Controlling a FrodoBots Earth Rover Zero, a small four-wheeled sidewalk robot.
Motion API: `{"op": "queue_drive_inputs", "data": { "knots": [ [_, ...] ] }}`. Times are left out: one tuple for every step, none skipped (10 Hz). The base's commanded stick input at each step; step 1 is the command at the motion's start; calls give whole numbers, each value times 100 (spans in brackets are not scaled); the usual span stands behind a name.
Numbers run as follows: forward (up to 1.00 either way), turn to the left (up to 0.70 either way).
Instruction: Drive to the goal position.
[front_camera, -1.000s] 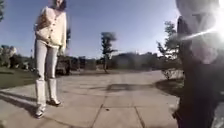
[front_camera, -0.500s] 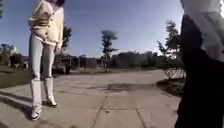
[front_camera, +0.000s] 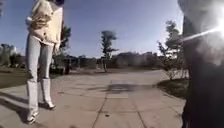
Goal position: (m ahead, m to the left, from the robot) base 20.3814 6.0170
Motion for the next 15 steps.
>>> {"op": "queue_drive_inputs", "data": {
  "knots": [
    [21, 0],
    [21, 0],
    [21, 0],
    [21, 0],
    [21, 0],
    [21, 0],
    [21, 0],
    [21, 0],
    [21, 0],
    [21, 0],
    [21, 0],
    [21, 0],
    [21, 0],
    [21, 0],
    [21, 0]
  ]
}}
